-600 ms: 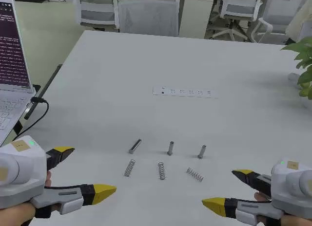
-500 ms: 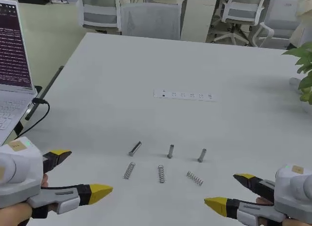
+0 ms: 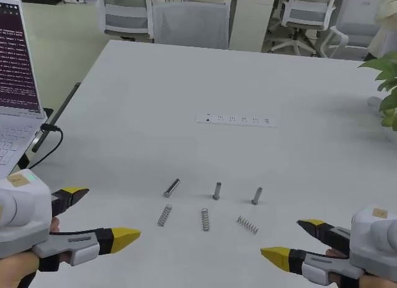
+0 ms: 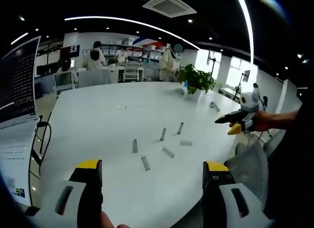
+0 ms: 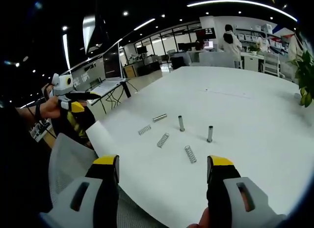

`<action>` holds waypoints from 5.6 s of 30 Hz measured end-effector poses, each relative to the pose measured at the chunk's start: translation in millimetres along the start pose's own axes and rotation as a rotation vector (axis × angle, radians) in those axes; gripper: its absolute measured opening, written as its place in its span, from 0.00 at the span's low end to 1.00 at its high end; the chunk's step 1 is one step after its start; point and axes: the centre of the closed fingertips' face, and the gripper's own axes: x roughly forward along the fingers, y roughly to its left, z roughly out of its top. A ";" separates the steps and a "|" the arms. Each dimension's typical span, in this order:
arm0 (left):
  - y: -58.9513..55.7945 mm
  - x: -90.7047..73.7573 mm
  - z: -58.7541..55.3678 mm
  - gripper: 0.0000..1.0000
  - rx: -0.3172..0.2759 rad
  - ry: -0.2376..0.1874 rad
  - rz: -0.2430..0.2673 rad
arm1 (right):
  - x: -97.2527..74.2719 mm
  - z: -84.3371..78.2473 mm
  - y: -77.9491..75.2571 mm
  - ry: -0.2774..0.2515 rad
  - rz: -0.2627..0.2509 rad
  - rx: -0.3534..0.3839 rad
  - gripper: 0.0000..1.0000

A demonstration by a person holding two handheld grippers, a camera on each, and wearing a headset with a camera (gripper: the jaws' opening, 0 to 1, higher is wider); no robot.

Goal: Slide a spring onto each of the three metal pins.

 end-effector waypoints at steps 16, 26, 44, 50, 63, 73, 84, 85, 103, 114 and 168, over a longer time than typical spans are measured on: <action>-2.6 3.5 2.4 0.81 0.007 0.004 -0.008 | 1.4 -3.3 2.7 0.008 0.010 -0.008 0.72; -4.1 4.2 0.6 0.81 0.009 0.009 -0.014 | -0.3 -4.5 -1.4 0.014 0.007 -0.010 0.72; -2.3 8.9 1.2 0.81 0.009 0.015 -0.021 | 0.5 -7.7 -3.6 0.022 0.004 -0.006 0.71; -3.4 14.6 1.3 0.81 0.016 0.020 -0.032 | 0.5 -9.6 -4.3 0.024 0.002 -0.002 0.70; -3.4 28.4 4.4 0.81 0.021 0.020 -0.058 | 4.0 -12.9 -2.3 0.027 0.005 0.010 0.69; -1.0 42.0 5.5 0.80 0.026 0.028 -0.073 | 4.0 -13.2 -3.9 0.022 -0.003 0.020 0.68; 6.5 52.6 8.9 0.79 0.035 0.027 -0.087 | 4.4 -18.0 -2.0 0.039 -0.004 0.030 0.66; 7.3 53.5 9.2 0.79 0.036 0.027 -0.088 | 4.4 -18.0 -2.2 0.040 -0.005 0.029 0.66; 22.8 79.5 14.4 0.76 0.055 0.053 -0.101 | 10.4 -18.3 0.7 0.046 0.007 0.037 0.65; 32.9 99.7 15.7 0.73 0.053 0.071 -0.107 | 11.1 -18.5 -3.9 0.041 0.004 0.049 0.65; 58.0 207.2 3.0 0.44 -0.013 0.212 -0.088 | 15.5 -25.1 -16.6 0.071 -0.008 0.038 0.66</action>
